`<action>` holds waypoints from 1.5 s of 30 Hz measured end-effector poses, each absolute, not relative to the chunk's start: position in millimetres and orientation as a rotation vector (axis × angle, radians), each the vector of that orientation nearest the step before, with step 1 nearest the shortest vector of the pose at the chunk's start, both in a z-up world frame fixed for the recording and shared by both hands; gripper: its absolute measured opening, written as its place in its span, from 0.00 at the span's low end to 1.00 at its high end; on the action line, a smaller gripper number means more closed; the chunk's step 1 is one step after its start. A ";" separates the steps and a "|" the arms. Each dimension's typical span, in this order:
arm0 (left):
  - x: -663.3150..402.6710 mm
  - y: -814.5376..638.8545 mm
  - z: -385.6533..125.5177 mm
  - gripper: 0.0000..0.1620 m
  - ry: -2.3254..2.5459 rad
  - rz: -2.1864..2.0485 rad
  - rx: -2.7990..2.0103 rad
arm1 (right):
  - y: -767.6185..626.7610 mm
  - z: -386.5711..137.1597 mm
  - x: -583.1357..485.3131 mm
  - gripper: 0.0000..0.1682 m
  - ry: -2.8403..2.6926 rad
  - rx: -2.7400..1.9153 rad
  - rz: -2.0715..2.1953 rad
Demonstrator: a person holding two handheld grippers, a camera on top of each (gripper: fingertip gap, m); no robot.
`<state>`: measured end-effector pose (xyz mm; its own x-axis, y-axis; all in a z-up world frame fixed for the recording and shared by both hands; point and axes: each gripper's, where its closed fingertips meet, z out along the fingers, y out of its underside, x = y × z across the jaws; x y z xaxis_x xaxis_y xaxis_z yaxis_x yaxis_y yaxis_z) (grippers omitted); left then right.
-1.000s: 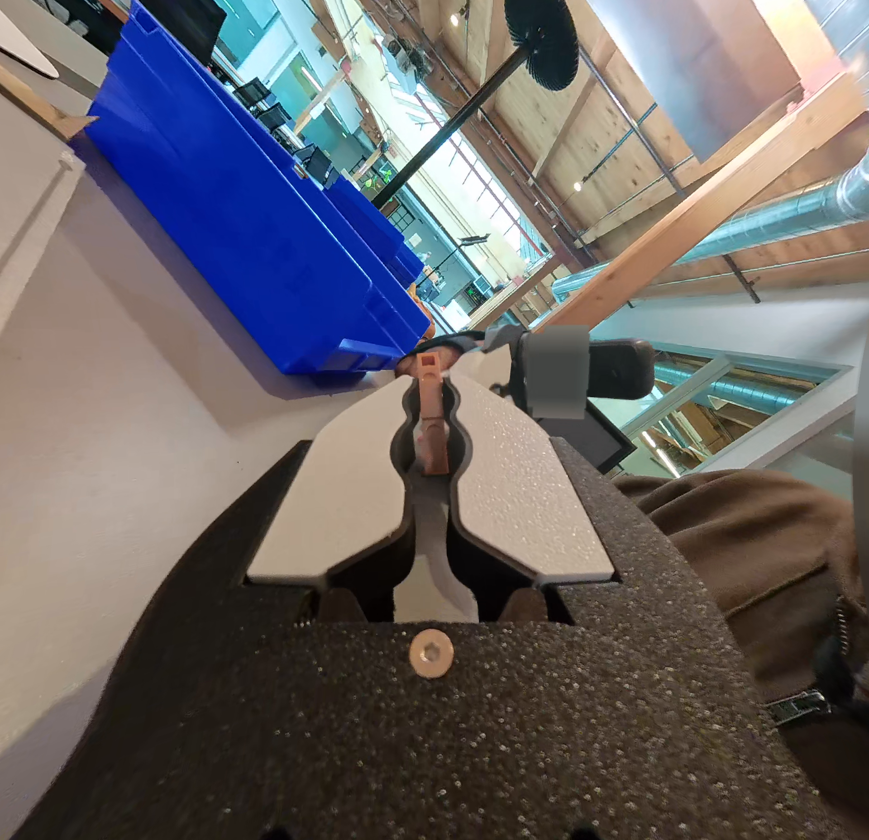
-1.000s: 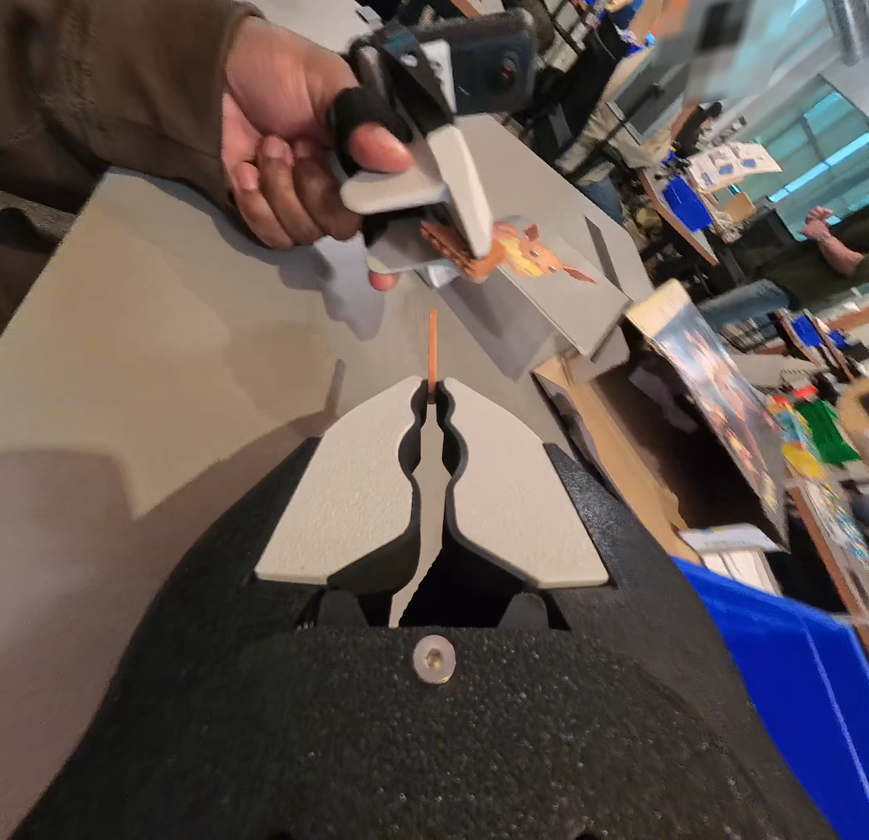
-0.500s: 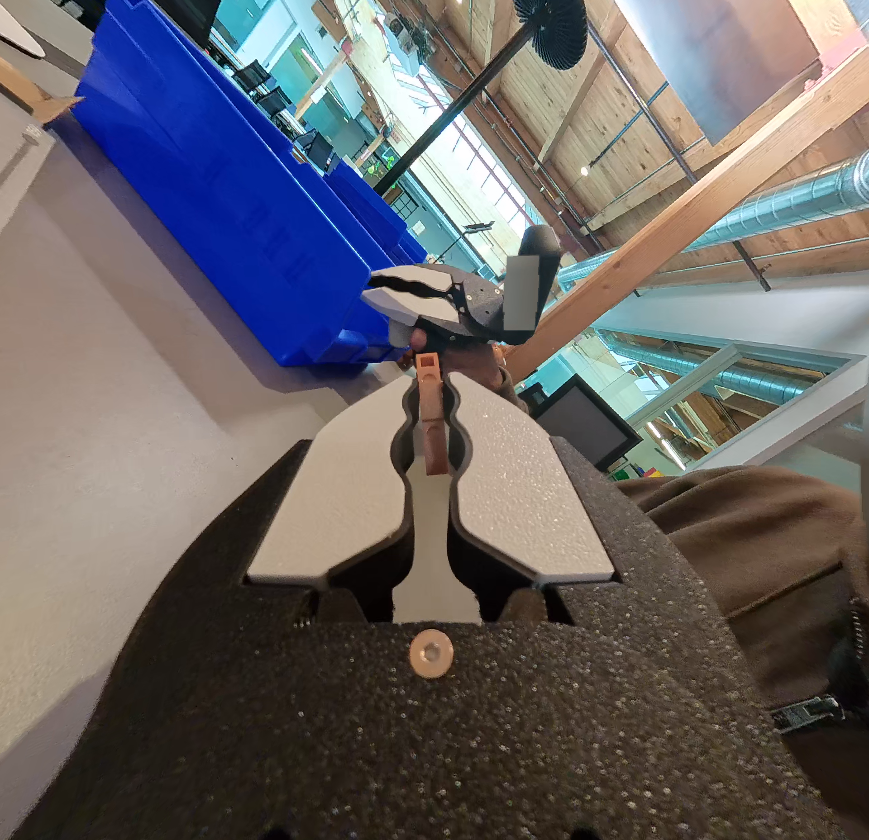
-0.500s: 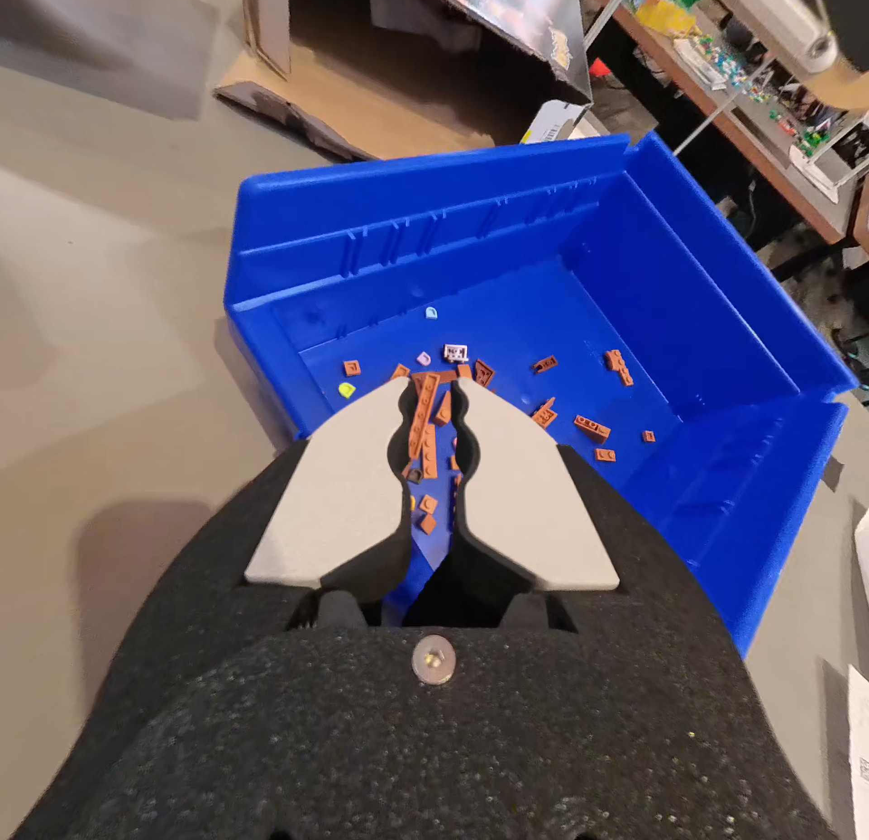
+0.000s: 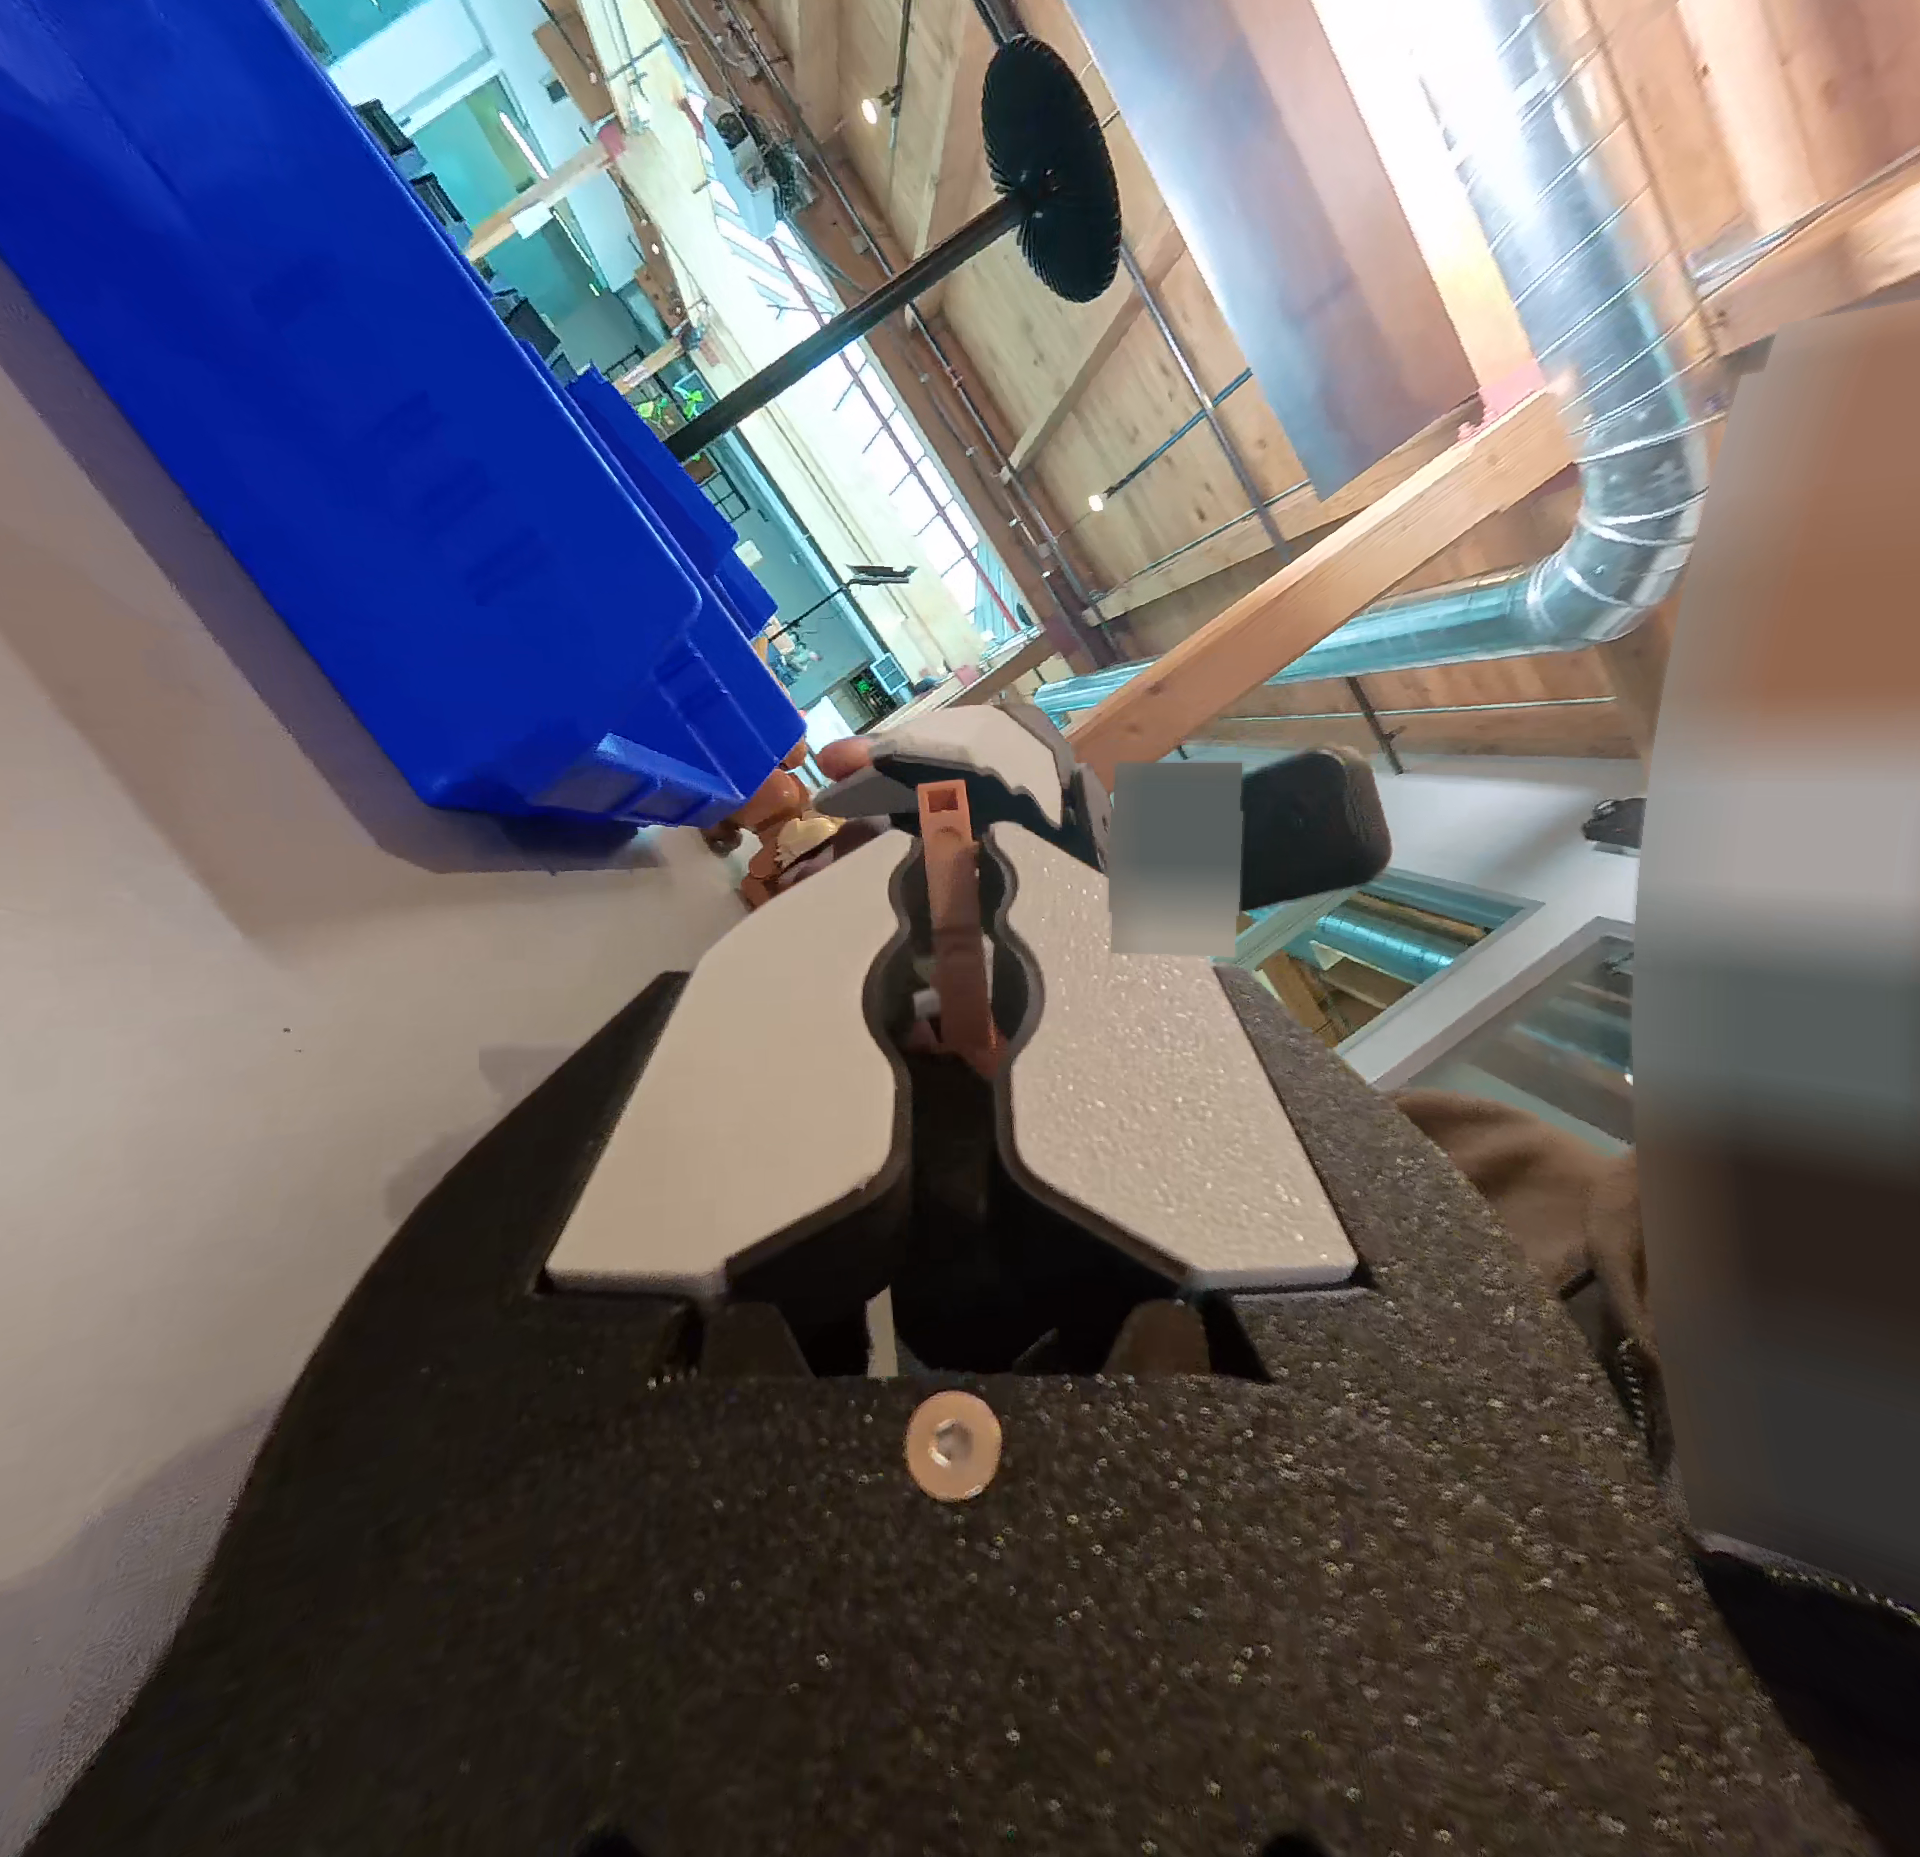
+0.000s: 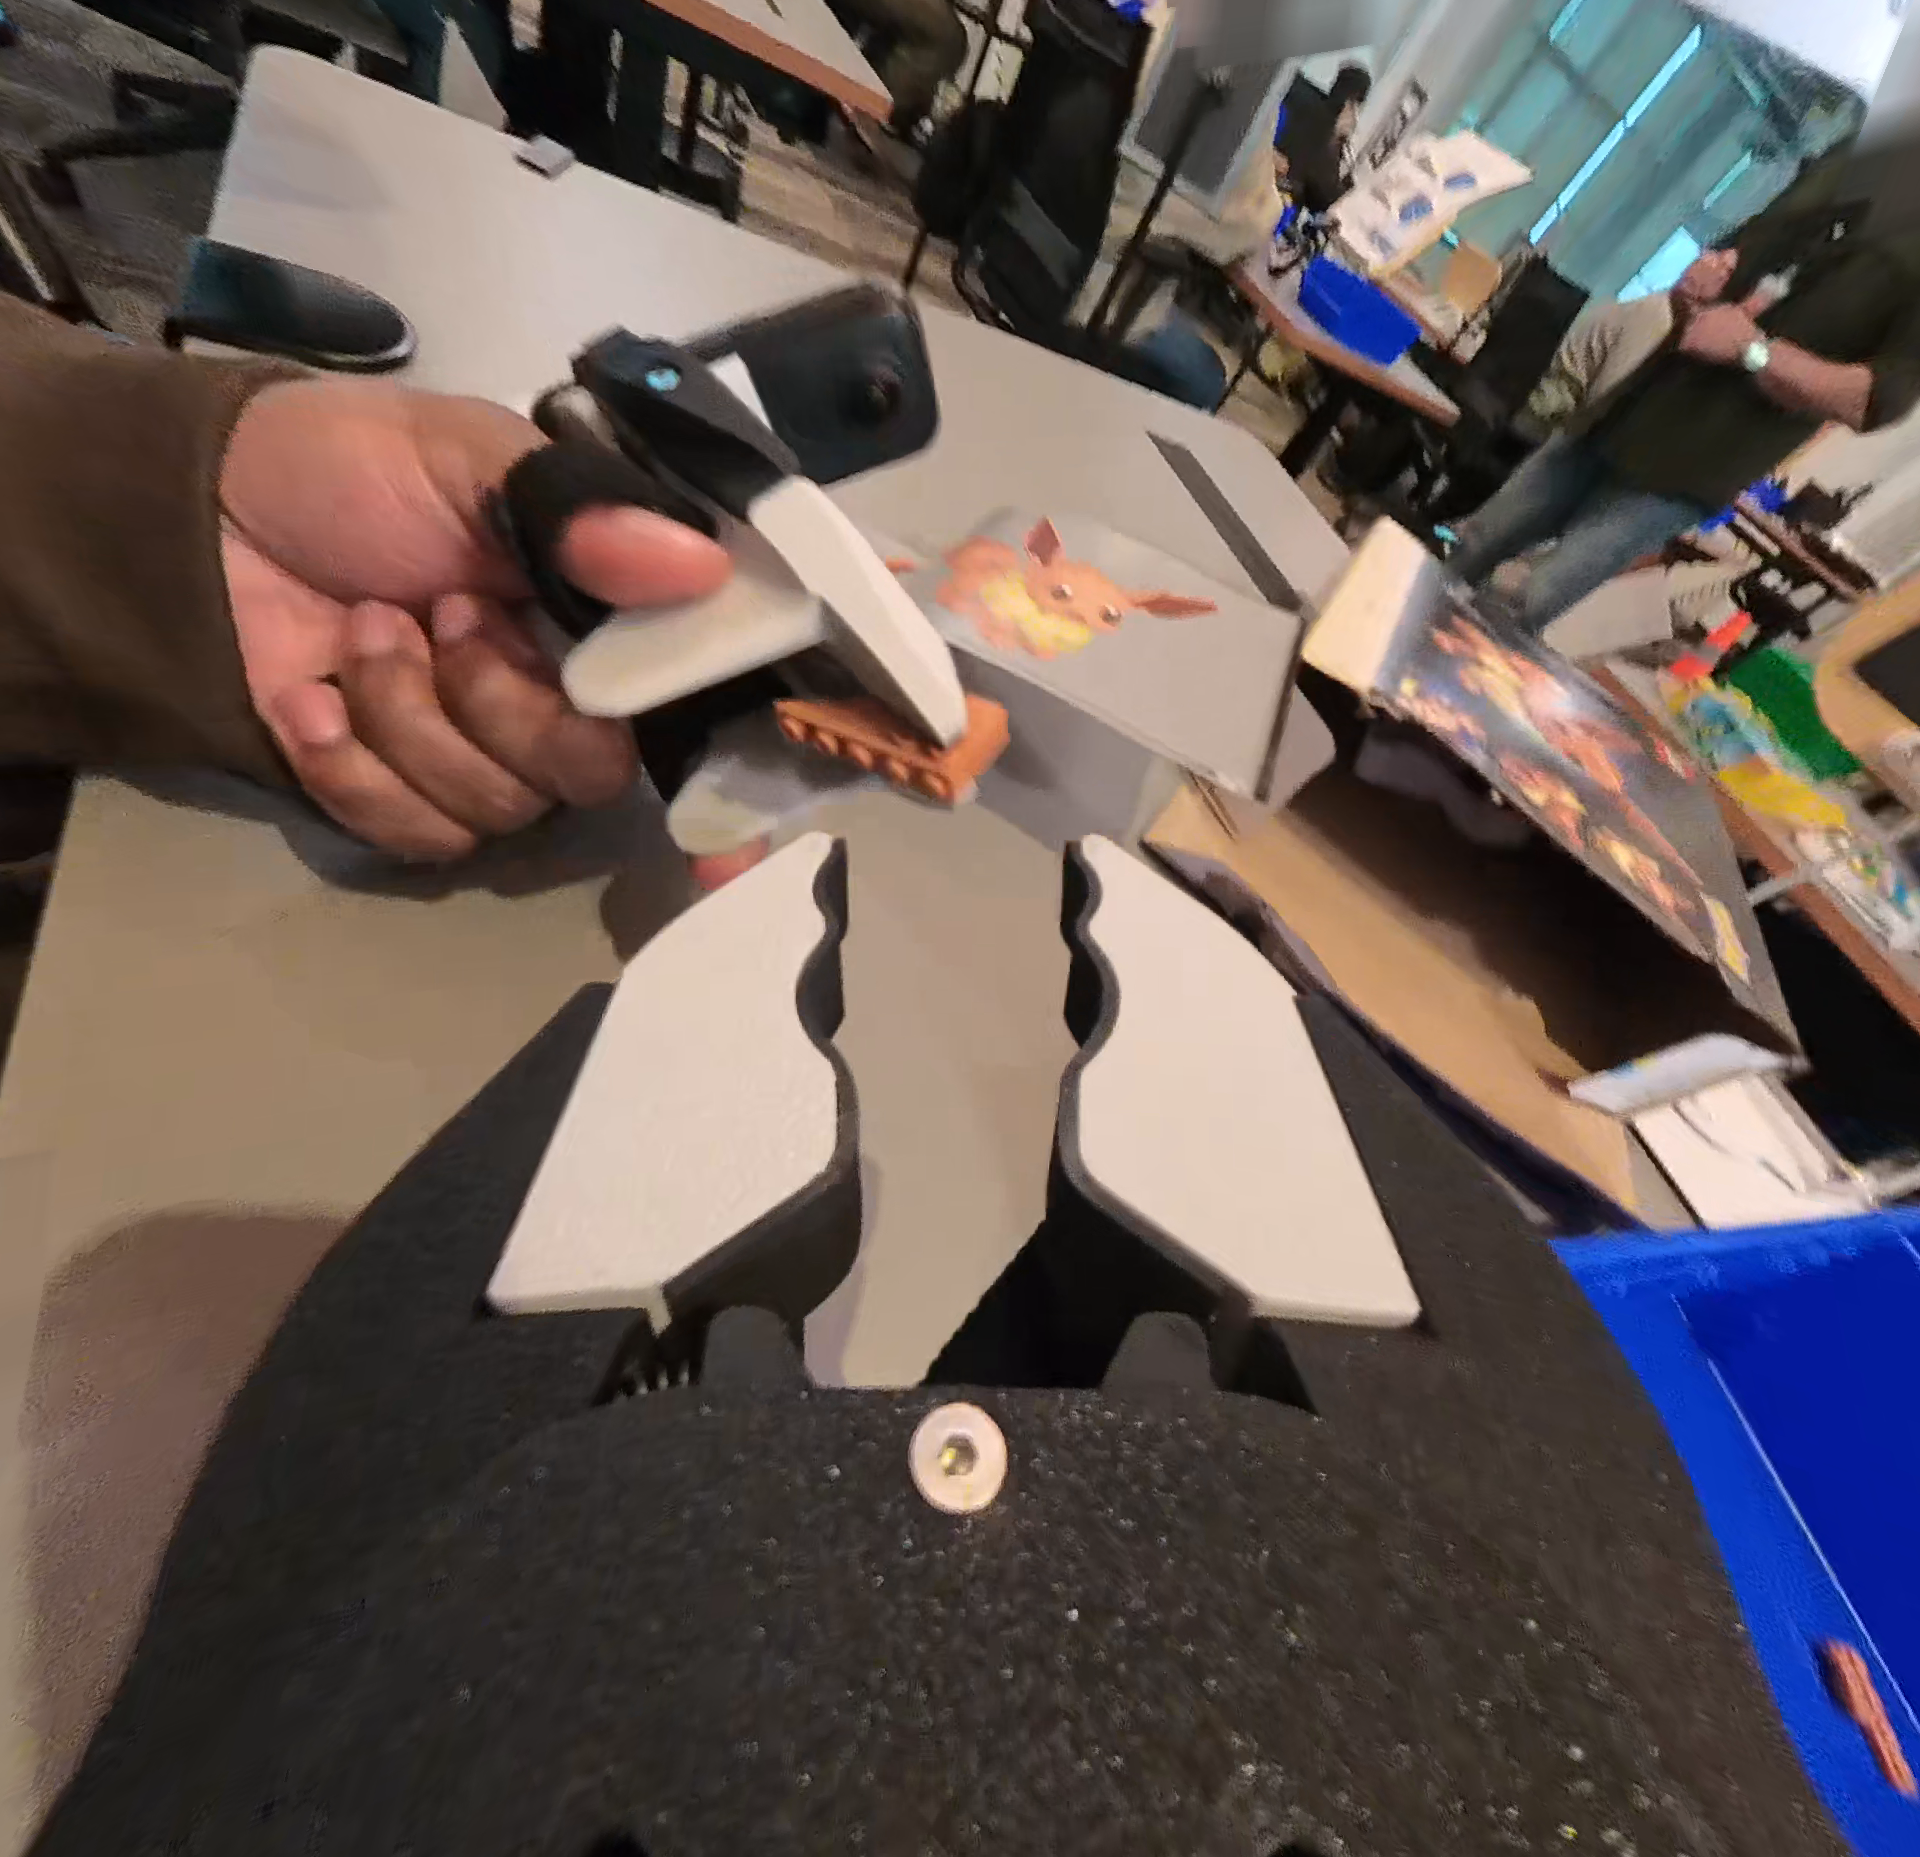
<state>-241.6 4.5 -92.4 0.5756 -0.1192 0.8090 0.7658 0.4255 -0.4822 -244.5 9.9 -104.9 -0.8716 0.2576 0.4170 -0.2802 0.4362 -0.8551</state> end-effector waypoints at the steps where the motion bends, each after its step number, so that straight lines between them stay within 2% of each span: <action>1: -241.3 5.0 -92.3 0.06 -0.782 -0.637 -0.970 | 3.0 -104.5 -241.8 0.25 -2.185 0.041 1.458; 6: -245.7 1.3 -92.2 0.06 -0.813 -0.631 -0.899 | -14.5 -107.2 -238.6 0.33 -2.117 0.034 1.432; 10: -249.6 0.8 -93.4 0.06 -0.839 -0.617 -0.862 | -21.8 -111.3 -241.1 0.35 -2.071 -0.016 1.389; 13: -248.9 3.9 -93.2 0.06 -0.840 -0.616 -0.850 | -23.5 -112.5 -244.2 0.34 -2.055 -0.048 1.366; 18: -247.3 7.4 -92.1 0.06 -0.836 -0.623 -0.827 | -20.2 -108.5 -245.1 0.26 -2.018 -0.056 1.377; 25: -242.4 8.8 -90.7 0.06 -0.805 -0.677 -0.841 | -16.8 -107.6 -237.7 0.26 -2.073 0.041 1.438; 39: -217.6 20.2 -90.3 0.07 -0.695 -0.735 -1.038 | -10.9 -109.5 -213.8 0.26 -2.196 0.516 1.404; 42: -216.6 18.6 -86.9 0.06 -0.666 -0.713 -1.030 | -12.2 -106.0 -213.6 0.26 -2.204 0.460 1.468; 45: -223.7 11.7 -80.8 0.06 -0.658 -0.650 -0.951 | -12.2 -101.7 -215.2 0.30 -2.275 0.263 1.616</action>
<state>-223.7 11.7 -80.8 0.6313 -0.2057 0.7477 0.7451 0.4282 -0.5113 -215.2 -12.2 -101.7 -0.9261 0.0436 0.3748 -0.3396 0.3368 -0.8782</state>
